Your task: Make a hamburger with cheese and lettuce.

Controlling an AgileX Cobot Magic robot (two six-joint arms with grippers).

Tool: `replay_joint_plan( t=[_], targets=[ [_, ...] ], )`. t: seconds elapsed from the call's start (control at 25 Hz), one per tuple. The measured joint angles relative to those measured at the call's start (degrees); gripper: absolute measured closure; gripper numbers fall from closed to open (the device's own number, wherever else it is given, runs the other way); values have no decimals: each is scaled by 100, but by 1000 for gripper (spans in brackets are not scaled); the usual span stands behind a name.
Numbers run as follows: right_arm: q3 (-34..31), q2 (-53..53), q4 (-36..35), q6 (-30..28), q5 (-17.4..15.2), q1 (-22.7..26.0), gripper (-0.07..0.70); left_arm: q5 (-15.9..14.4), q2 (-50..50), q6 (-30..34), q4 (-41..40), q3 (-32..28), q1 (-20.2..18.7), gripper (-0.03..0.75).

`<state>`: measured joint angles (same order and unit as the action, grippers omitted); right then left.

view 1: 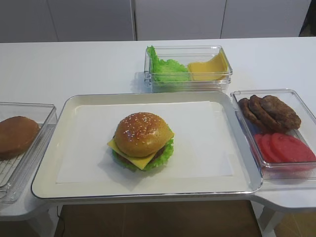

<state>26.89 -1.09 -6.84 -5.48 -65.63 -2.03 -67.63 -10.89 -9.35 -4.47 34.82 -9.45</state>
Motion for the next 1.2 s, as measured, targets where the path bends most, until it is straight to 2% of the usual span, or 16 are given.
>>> replay_joint_plan(
  t=[0.36, 0.52, 1.2],
  targets=[
    [0, 0, 0, 0, 0, 0, 260, -47, 814, 10, 0, -402, 0, 222],
    [0, 0, 0, 0, 0, 0, 260, -69, 1141, 36, 0, -405, 0, 225],
    [0, 0, 0, 0, 0, 0, 260, -45, 1183, 289, 0, -660, 10, 226]
  ],
)
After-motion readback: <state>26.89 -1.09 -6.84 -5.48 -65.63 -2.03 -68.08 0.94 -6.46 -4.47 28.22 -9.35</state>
